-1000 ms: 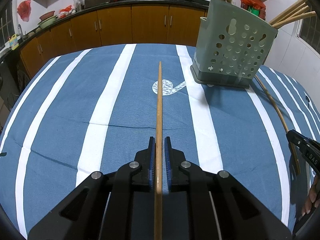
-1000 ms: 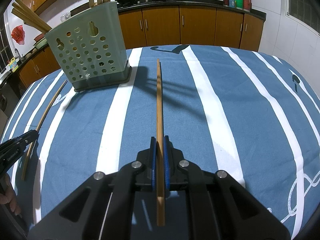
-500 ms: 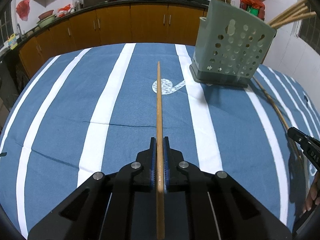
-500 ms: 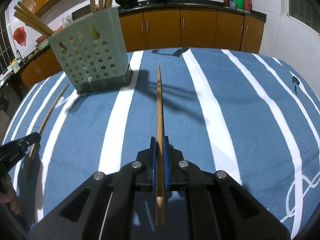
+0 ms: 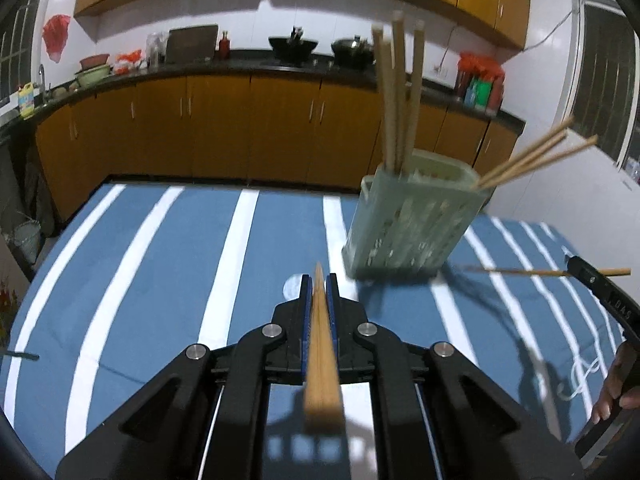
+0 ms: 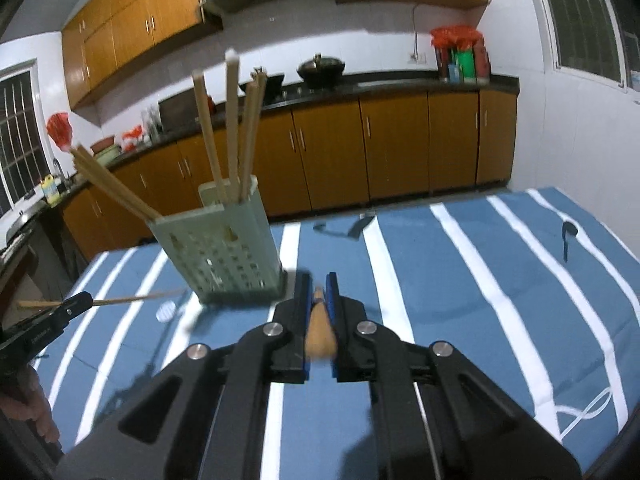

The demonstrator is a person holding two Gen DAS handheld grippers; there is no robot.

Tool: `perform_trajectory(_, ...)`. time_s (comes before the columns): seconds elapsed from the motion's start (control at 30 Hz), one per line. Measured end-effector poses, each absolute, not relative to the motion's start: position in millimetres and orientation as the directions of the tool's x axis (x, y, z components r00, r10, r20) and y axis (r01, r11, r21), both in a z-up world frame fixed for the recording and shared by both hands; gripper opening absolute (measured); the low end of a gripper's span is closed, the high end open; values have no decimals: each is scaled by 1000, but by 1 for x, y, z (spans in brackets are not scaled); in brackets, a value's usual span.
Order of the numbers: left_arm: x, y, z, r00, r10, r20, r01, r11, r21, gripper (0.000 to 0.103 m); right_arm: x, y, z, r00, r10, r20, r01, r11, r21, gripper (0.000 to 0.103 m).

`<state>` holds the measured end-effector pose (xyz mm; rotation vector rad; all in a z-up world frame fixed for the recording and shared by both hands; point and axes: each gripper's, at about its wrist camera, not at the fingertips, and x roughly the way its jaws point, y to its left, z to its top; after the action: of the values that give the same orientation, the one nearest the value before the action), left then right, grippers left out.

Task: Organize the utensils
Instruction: 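Lift the left tool's chopstick upright over the green holder while the right tool does likewise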

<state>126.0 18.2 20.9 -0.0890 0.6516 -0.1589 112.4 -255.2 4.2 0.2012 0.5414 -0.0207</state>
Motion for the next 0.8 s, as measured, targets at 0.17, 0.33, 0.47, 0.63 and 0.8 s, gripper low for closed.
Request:
perform_trajectory(0.17,129,18,47,815,-195,-546,139,980,-142,7,109,-258,29,886,38,-462,56,980,189,8)
perform_trajectory(0.33,126,15,82,845,-230,-482,183,973,-143,7,101,-265,70,923,78,-377,6,976,217,8)
perform_trajectory(0.47,120,10,109,866,-267,-422,228,963,-141,7,91,-266,106,944,140,-298,-62,965,255,8)
perform_trajectory(0.63,113,1,136,882,-312,-352,282,950,-135,7,82,-258,149,972,163,-169,-118,961,252,8)
perform_trajectory(0.8,117,-11,157,904,-324,-281,299,946,-128,7,92,-247,171,985,153,-75,-131,961,243,8)
